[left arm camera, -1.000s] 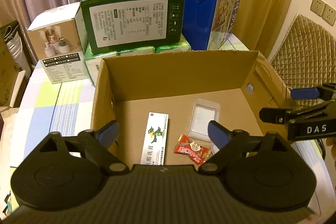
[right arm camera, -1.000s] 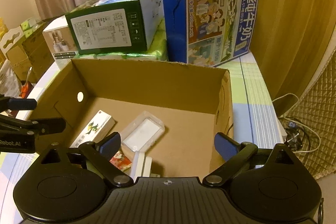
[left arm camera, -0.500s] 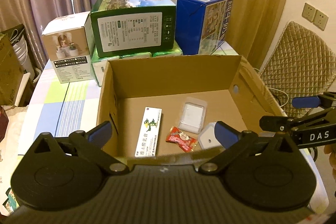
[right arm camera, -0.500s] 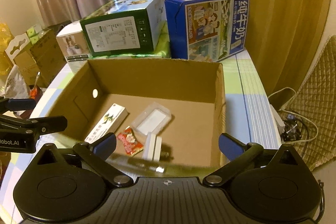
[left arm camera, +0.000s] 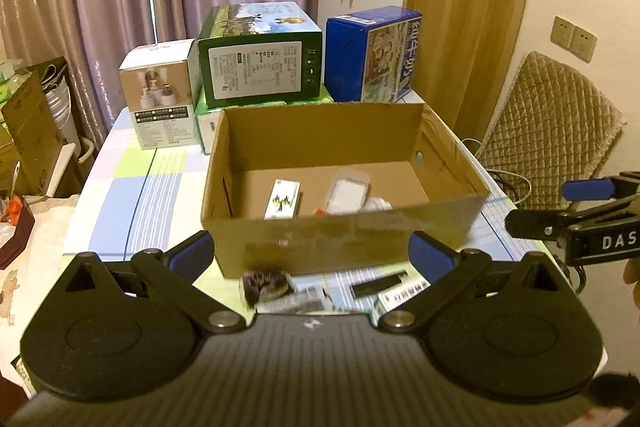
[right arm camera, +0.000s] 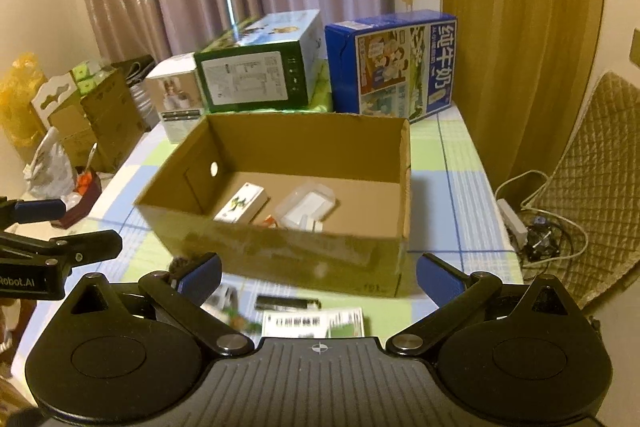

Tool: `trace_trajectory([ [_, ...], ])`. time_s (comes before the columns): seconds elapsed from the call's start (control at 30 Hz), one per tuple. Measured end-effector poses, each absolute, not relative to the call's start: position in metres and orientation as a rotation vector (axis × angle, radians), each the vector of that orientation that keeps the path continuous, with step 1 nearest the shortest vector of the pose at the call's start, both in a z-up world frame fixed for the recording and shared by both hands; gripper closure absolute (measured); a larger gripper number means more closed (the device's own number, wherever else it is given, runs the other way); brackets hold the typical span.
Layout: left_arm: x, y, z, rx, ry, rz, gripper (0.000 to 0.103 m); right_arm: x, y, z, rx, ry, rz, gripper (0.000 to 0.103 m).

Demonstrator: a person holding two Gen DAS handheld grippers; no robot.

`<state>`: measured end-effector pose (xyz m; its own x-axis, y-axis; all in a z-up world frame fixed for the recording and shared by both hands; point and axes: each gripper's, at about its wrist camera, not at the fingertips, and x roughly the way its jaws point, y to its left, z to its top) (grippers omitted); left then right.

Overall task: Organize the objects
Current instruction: 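Withdraw both tools from the box back over the table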

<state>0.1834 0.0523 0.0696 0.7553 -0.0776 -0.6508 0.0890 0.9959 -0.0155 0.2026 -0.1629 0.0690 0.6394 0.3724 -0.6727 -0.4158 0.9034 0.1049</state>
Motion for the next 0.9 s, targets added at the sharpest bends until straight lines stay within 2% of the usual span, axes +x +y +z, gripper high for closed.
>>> trace_trajectory([
  [0.4,0.091,0.043,0.051,0.029,0.739,-0.078,0.001,0.116,-0.188,0.056,-0.034,0.747,0.451,0.002],
  [0.9,0.033,0.049,0.031,-0.002,0.772,-0.027,0.001,0.062,-0.202,0.036,-0.021,0.781,0.443,0.002],
])
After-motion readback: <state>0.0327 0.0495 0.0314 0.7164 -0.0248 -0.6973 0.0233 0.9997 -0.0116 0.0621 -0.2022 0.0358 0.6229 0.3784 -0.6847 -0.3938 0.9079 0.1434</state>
